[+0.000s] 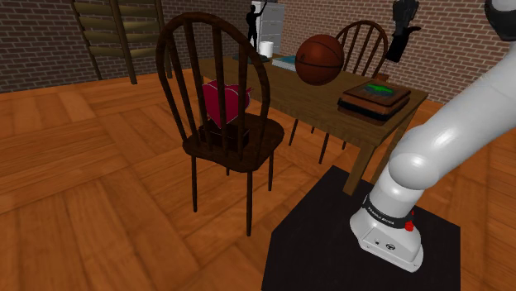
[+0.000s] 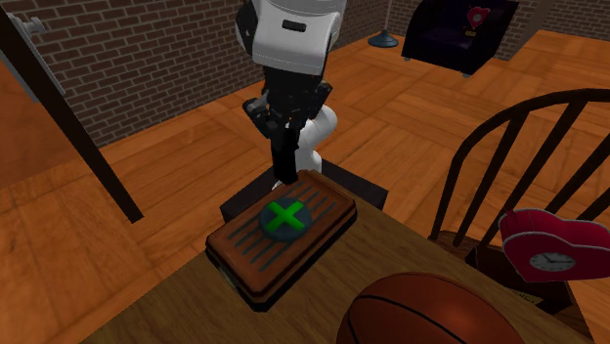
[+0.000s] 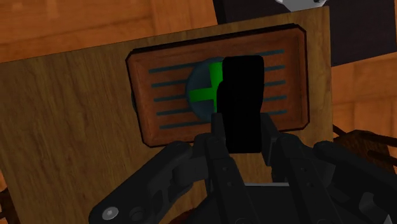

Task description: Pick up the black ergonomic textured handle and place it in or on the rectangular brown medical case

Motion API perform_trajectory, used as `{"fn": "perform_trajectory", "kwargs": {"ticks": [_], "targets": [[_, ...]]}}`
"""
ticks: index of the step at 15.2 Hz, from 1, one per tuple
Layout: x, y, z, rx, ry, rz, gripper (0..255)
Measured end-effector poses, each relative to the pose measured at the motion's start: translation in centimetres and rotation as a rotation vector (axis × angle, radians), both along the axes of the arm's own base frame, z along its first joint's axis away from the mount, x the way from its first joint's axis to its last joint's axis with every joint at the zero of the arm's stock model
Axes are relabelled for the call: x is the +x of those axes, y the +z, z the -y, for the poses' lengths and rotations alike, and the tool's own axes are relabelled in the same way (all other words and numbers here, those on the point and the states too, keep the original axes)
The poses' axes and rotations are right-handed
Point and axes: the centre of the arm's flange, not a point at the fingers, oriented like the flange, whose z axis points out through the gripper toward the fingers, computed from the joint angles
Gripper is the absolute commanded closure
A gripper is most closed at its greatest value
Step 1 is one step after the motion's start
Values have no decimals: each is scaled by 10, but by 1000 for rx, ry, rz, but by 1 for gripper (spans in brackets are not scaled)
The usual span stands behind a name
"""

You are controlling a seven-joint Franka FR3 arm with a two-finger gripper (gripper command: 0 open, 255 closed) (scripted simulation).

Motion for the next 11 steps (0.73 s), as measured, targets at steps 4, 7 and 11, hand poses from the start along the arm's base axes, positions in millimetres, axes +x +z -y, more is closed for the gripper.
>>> {"fn": "perform_trajectory", "kwargs": {"ticks": [4, 7, 11], "targets": [[2, -17, 7, -2, 1, -1, 255], [2, -33, 7, -2, 2, -1, 255], [4, -53, 8, -2, 1, -1, 255]]}}
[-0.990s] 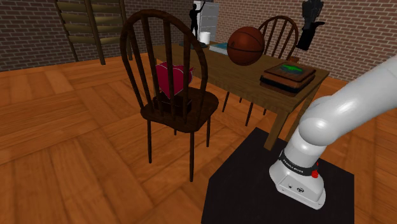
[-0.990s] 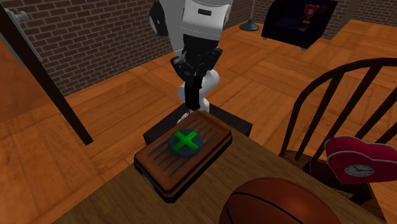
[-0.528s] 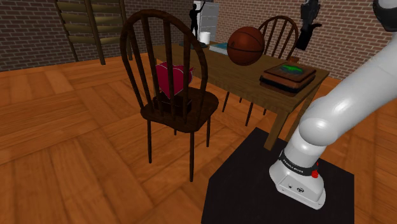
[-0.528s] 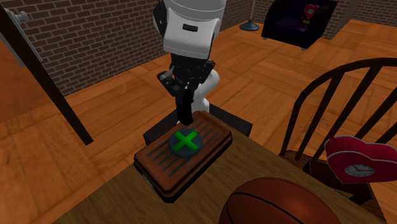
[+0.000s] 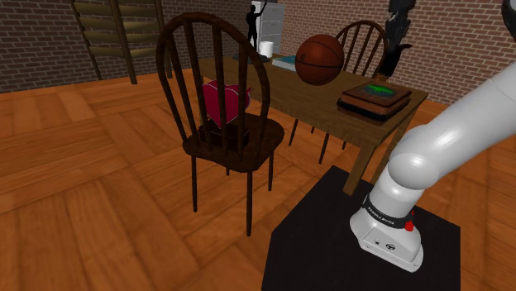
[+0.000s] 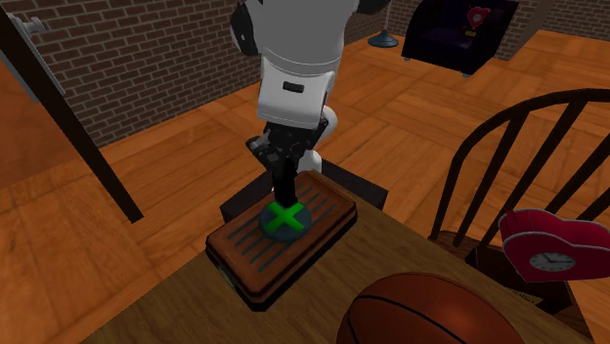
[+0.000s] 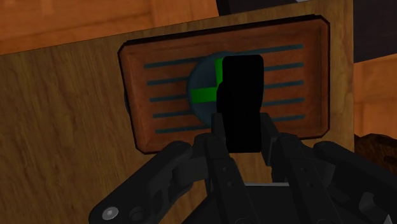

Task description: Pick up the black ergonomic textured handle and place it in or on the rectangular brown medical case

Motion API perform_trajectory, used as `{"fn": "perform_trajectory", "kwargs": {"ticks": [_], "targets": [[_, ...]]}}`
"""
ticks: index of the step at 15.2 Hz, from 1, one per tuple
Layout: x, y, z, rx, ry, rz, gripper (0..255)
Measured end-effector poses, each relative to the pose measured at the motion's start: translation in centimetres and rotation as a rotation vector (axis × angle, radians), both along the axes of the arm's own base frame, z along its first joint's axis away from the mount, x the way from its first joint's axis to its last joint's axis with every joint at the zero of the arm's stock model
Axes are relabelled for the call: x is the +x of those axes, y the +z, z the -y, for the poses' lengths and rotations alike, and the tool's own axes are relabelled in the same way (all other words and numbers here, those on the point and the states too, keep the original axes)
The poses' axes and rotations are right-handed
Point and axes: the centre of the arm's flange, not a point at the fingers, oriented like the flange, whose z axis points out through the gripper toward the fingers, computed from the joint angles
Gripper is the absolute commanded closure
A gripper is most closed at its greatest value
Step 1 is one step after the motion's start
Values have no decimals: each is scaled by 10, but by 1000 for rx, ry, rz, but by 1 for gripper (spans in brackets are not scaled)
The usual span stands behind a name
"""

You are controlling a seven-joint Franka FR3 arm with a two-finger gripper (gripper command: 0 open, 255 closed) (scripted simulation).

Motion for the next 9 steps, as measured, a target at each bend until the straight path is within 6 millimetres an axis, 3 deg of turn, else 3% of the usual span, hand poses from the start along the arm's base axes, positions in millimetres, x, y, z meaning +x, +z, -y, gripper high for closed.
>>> {"fn": "perform_trajectory", "kwargs": {"ticks": [9], "targets": [[-1, -43, -1, 0, 0, 0, 255]]}}
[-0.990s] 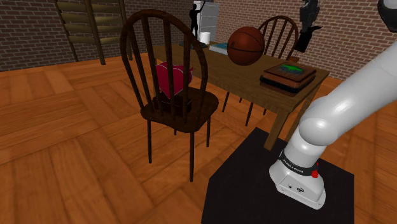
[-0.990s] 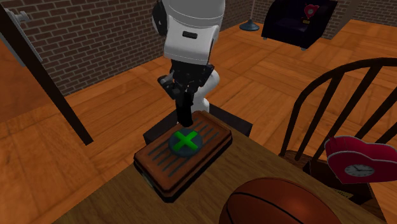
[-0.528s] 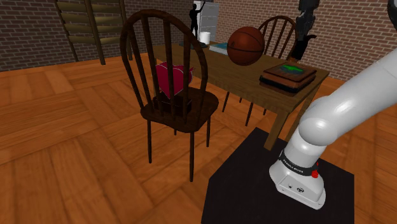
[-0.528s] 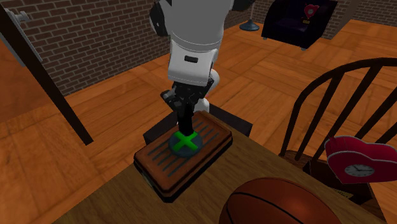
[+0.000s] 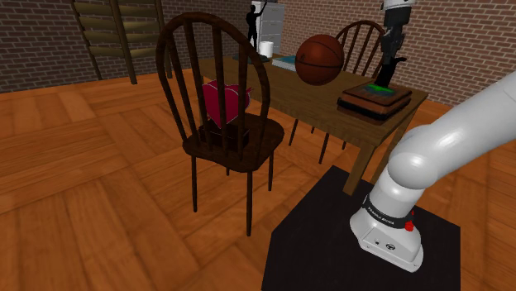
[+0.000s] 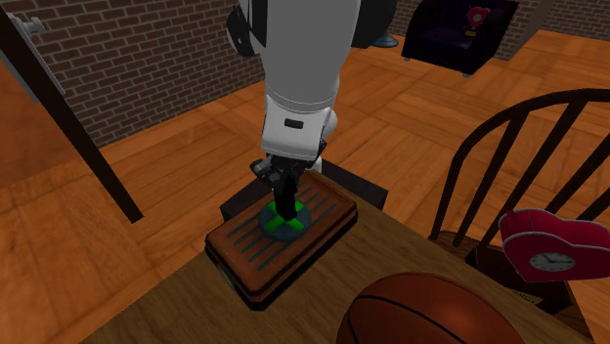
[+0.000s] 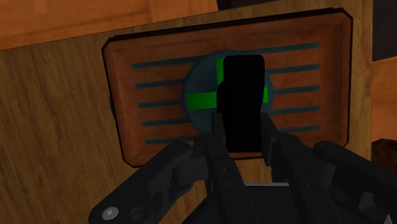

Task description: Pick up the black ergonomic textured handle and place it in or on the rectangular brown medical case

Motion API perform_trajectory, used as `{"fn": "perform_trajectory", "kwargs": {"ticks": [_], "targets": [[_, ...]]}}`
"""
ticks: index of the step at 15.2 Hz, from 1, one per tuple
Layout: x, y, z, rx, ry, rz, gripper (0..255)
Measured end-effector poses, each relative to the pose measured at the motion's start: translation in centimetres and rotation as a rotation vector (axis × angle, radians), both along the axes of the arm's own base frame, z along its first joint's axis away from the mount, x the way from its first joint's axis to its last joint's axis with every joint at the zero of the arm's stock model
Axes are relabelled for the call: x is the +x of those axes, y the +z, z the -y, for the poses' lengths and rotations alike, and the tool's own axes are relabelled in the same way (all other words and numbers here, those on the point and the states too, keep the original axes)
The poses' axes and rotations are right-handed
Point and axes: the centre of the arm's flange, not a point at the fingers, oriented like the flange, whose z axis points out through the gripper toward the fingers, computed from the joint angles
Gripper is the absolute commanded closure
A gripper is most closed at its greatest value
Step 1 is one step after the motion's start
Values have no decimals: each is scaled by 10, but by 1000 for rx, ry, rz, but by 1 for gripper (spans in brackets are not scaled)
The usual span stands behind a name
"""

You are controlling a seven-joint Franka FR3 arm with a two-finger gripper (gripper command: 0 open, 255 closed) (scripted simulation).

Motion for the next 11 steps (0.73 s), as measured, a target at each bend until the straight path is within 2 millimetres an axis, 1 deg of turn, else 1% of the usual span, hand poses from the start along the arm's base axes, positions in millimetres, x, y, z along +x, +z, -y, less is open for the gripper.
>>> {"fn": "perform_trajectory", "kwargs": {"ticks": [5, 6, 11], "targets": [[0, -2, 0, -1, 0, 1, 255], [0, -2, 0, 0, 0, 1, 0], [0, -2, 0, 0, 0, 0, 0]]}}
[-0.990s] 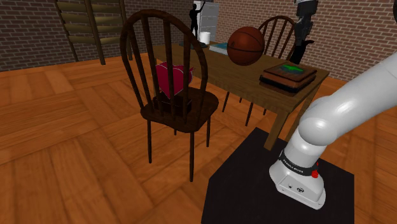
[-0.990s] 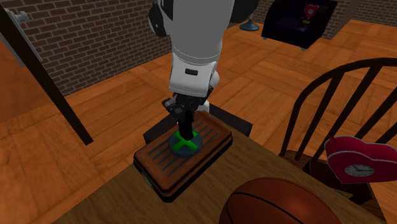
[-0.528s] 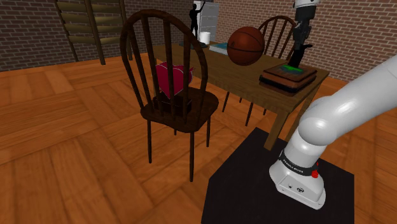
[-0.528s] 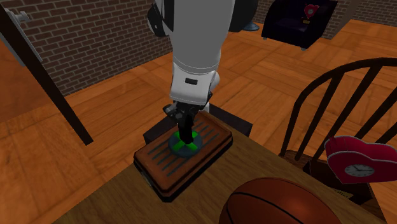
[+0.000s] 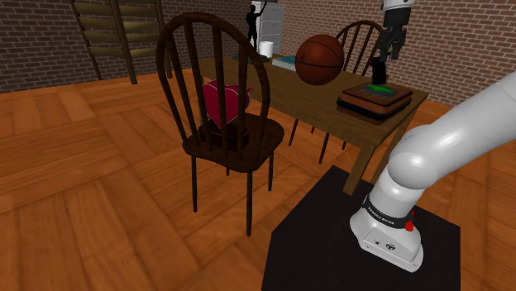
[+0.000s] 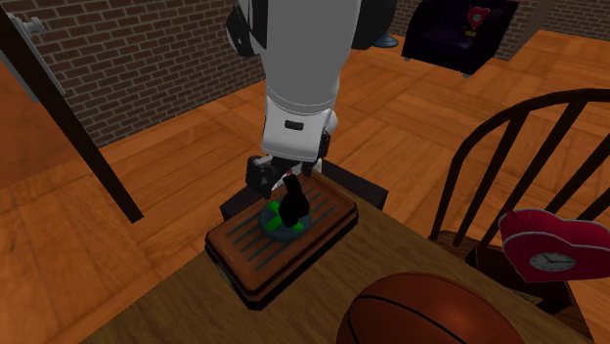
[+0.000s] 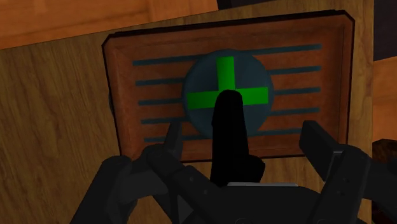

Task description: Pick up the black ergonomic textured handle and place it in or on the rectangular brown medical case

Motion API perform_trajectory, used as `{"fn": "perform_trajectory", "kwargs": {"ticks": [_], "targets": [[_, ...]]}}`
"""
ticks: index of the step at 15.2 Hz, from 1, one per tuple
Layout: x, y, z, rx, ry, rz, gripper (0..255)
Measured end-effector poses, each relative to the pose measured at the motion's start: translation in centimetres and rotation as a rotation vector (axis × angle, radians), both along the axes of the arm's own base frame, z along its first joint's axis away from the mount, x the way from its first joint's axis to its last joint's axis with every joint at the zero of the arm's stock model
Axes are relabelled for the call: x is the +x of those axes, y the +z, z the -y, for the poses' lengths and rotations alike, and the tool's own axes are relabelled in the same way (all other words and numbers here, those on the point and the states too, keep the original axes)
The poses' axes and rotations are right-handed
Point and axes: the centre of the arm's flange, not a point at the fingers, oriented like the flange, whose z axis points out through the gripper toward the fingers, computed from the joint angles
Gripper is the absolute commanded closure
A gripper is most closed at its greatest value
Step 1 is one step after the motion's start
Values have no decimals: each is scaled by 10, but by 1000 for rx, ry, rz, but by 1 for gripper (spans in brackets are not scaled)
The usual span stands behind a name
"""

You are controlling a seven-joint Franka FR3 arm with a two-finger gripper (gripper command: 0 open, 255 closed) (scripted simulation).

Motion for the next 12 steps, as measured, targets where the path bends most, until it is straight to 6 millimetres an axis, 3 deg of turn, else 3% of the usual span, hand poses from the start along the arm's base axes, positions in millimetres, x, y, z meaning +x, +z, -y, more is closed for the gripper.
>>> {"fn": "perform_trajectory", "kwargs": {"ticks": [2, 6, 12], "targets": [[1, 7, 0, 0, 0, 0, 0], [10, 44, 0, 0, 0, 0, 0], [11, 49, 1, 0, 0, 0, 0]]}}
